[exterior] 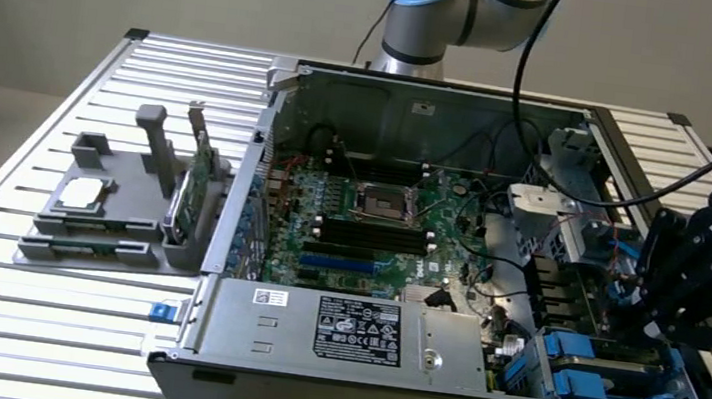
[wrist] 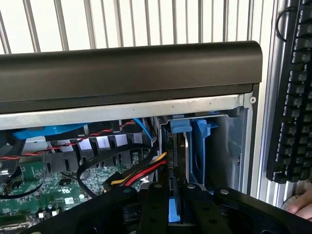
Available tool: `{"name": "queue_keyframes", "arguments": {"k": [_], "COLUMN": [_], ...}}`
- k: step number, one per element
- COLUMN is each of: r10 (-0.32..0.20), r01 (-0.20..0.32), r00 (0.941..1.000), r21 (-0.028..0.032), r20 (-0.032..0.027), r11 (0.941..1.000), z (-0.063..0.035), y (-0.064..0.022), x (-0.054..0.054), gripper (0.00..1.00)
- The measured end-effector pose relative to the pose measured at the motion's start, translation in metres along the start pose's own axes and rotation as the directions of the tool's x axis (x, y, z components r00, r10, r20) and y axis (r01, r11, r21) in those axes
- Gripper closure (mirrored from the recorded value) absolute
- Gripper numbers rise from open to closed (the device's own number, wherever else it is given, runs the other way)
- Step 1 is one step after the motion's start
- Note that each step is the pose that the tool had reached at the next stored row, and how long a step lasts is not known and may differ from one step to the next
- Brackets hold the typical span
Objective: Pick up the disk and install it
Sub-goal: 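Insert the first disk wire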
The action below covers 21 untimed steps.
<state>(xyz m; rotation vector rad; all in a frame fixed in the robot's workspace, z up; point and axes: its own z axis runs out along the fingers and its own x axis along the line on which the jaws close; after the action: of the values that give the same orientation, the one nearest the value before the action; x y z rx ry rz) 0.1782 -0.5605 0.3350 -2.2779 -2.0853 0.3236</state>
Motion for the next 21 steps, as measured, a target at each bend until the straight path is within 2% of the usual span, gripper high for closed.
{"name": "queue_keyframes", "arguments": {"k": [14, 21], "r10": [0.000, -0.001], "r01": [0.000, 0.001], "r00": [1.0000, 1.0000], "r21": [0.0055, 0.0107], "r20": [0.0003, 0.0009], "r11": [1.0000, 0.9999], "z": [0.0010, 0.0019], "y": [0.0022, 0.0025], "x": [-0.0013, -0.0020], "gripper": [0.83, 0.83]}}
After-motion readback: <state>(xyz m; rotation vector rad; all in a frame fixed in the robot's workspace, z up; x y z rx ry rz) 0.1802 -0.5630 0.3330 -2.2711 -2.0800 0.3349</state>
